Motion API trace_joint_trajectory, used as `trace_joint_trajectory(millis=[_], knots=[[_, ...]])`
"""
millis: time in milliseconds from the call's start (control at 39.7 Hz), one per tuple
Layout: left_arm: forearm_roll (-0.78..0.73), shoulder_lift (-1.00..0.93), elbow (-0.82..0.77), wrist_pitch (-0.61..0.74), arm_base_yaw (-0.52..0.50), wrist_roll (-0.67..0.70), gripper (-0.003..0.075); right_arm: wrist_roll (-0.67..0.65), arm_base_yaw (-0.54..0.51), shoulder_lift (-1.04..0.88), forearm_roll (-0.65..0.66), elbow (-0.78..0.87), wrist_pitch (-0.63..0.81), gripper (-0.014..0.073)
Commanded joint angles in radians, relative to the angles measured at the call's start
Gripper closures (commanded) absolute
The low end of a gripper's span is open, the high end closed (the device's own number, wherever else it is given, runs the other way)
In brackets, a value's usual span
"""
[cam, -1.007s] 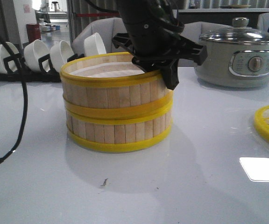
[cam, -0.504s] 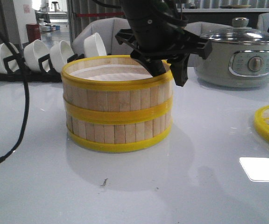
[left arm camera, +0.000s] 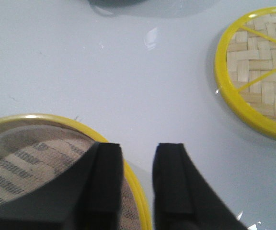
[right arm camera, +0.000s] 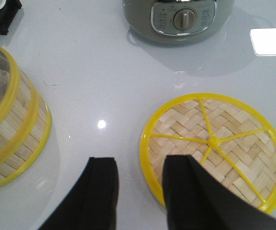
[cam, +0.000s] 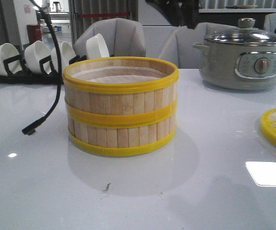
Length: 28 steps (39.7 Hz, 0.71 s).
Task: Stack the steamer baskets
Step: 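Raise the left gripper away from the stacked baskets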
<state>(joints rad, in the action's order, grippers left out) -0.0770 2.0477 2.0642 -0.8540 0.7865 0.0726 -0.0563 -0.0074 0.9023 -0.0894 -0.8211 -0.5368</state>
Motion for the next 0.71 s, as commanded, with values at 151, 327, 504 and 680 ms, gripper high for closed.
trace_joint_trajectory(millis=[151, 327, 504, 680], knots=[[0.014, -0.164, 0.063, 0.019, -0.138, 0.012, 0.0634, 0.004, -0.004, -0.008, -0.005, -0.037, 0.07, 0.0242], [0.026, -0.278, 0.063, -0.018, -0.315, 0.032, 0.0634, 0.004, -0.004, -0.008, -0.005, -0.037, 0.07, 0.0242], [0.034, -0.382, 0.037, -0.034, -0.488, 0.057, 0.0634, 0.004, -0.004, -0.008, -0.005, -0.037, 0.076, 0.0242], [0.036, -0.541, -0.144, 0.0, -0.595, 0.058, 0.0634, 0.004, -0.004, -0.008, -0.005, -0.037, 0.079, 0.0242]])
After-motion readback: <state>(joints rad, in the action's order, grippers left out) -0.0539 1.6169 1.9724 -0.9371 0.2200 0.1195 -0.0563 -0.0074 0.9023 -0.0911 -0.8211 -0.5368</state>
